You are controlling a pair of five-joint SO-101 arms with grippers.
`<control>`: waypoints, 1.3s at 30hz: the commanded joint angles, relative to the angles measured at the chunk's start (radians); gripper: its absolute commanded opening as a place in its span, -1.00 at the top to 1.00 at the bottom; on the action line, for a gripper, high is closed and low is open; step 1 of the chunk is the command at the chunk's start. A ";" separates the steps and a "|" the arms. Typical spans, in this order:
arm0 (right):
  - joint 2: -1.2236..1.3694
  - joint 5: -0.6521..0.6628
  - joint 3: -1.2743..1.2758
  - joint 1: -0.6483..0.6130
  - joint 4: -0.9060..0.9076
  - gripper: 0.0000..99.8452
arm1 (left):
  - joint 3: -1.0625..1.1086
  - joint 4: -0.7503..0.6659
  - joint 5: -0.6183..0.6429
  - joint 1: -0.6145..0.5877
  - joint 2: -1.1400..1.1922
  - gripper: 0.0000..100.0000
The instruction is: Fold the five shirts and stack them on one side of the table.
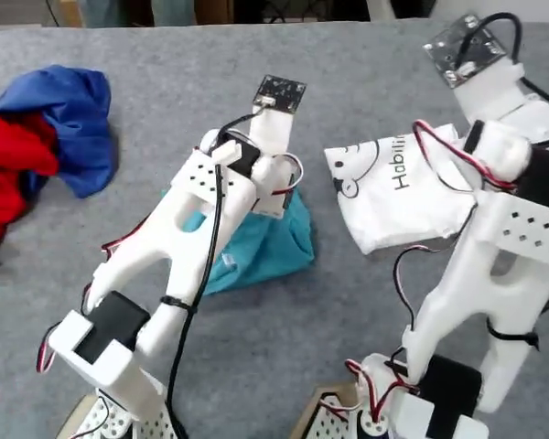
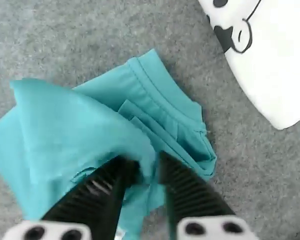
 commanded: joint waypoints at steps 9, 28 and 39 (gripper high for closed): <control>-0.022 -0.275 0.154 -0.516 0.037 0.96 | -0.424 0.374 -0.026 -0.398 0.000 0.67; 0.722 -0.420 0.073 -0.942 -0.109 0.97 | 0.027 0.431 -0.427 -1.067 -0.008 0.94; 0.892 -0.414 -0.364 -0.941 0.071 0.97 | 0.120 0.410 -0.442 -1.089 -0.009 0.94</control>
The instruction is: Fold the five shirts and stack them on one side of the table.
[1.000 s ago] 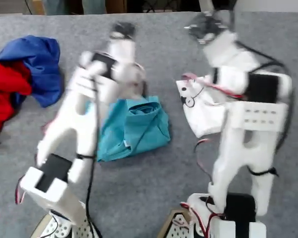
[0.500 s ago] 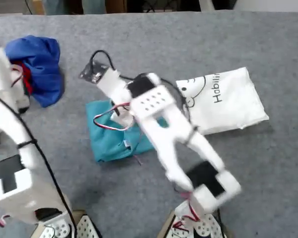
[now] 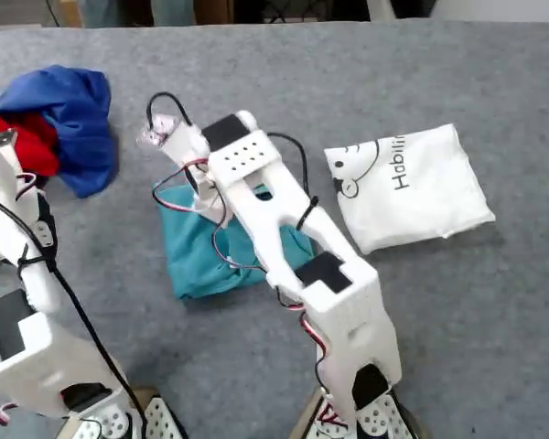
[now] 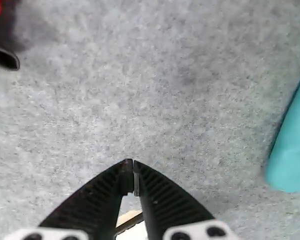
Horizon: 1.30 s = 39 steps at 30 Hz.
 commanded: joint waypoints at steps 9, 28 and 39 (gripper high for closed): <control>0.239 0.008 -0.254 0.032 0.083 0.97 | -0.001 -0.009 -0.012 -0.007 -0.015 0.94; -0.329 0.203 0.504 0.301 0.163 0.97 | -0.001 -0.011 -0.015 -0.042 -0.014 0.94; -0.572 0.290 0.628 0.354 0.124 0.97 | -0.001 -0.012 -0.015 -0.035 -0.014 0.94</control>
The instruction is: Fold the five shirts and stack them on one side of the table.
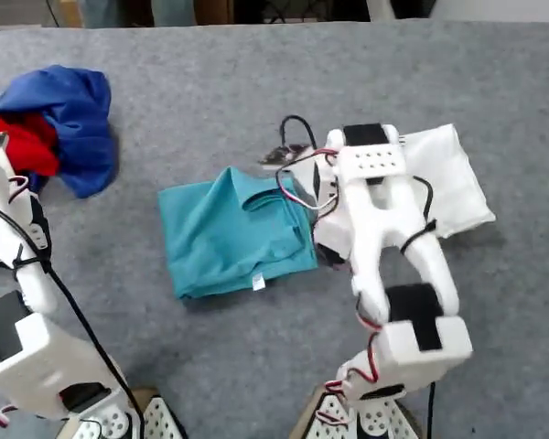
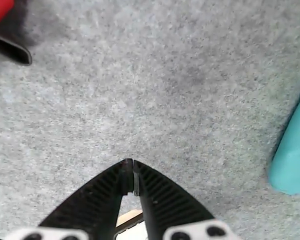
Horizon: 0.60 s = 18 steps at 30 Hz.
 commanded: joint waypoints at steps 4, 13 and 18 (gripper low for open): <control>-0.036 -0.170 -0.183 -0.219 -0.092 0.97 | 0.012 -0.040 -0.014 -0.008 -0.014 0.94; 0.255 -0.262 -0.262 -0.242 -0.224 0.97 | 0.058 -0.041 -0.014 -0.012 -0.015 0.94; 0.266 -0.270 -0.242 -0.204 -0.107 0.97 | 0.056 -0.041 -0.014 -0.012 -0.015 0.94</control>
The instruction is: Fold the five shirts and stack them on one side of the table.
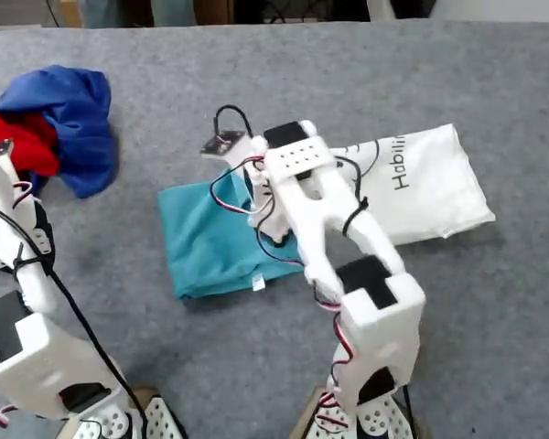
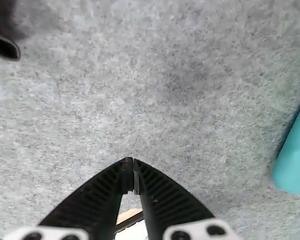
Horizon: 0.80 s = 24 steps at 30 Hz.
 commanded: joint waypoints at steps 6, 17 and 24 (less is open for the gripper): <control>-0.044 0.057 0.105 0.153 0.049 0.97 | -0.001 -0.006 -0.014 -0.004 -0.015 0.94; -0.246 0.087 0.120 0.129 -0.040 0.97 | -0.008 -0.041 -0.005 0.148 -0.014 0.94; -0.288 0.083 -0.051 0.129 -0.086 0.97 | -0.039 -0.121 0.043 0.466 -0.025 0.94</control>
